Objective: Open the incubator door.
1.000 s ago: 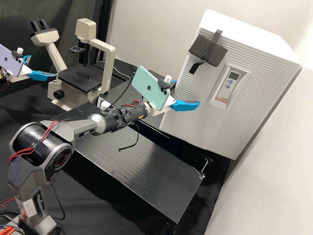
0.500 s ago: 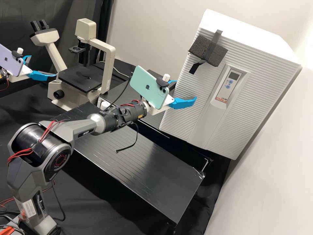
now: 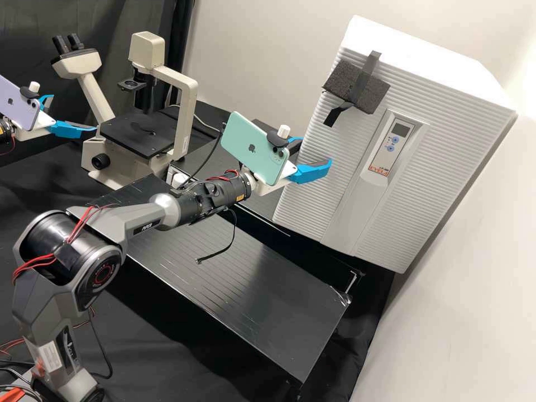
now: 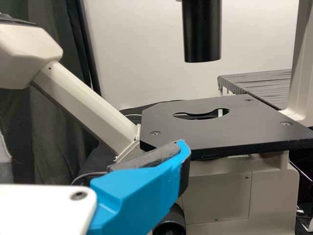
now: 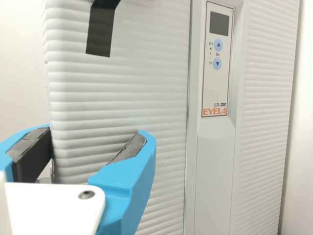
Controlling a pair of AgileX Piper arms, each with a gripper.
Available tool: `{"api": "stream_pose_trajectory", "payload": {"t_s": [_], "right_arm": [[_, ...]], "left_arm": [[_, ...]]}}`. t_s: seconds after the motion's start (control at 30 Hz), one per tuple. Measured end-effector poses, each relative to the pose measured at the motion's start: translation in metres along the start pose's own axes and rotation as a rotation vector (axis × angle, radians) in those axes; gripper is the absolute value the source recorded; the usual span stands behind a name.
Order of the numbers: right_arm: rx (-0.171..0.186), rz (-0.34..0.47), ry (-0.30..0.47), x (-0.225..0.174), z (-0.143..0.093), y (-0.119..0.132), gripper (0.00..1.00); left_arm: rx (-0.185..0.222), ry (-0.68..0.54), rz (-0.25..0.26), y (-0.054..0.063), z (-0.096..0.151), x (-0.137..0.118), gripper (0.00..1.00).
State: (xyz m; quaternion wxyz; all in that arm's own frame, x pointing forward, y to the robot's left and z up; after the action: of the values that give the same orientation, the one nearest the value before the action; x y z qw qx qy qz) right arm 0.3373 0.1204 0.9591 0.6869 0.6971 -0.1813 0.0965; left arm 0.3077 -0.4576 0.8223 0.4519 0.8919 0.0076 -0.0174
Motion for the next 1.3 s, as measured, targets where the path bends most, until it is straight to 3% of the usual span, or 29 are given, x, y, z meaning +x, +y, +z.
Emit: {"api": "stream_pose_trajectory", "payload": {"t_s": [0.73, 1.1, 1.3], "right_arm": [[-0.008, -0.041, 0.013, -0.007, 0.015, 0.019, 0.0], [-0.006, -0.026, 0.029, -0.039, 0.037, 0.047, 0.0], [0.016, 0.023, 0.02, -0.071, 0.051, 0.064, 0.0]], "left_arm": [[0.0, 0.0, 0.0, 0.0, 0.0, 0.0, 1.0], [0.0, 0.0, 0.0, 0.0, 0.0, 0.0, 1.0], [0.0, 0.0, 0.0, 0.0, 0.0, 0.0, 1.0]]}}
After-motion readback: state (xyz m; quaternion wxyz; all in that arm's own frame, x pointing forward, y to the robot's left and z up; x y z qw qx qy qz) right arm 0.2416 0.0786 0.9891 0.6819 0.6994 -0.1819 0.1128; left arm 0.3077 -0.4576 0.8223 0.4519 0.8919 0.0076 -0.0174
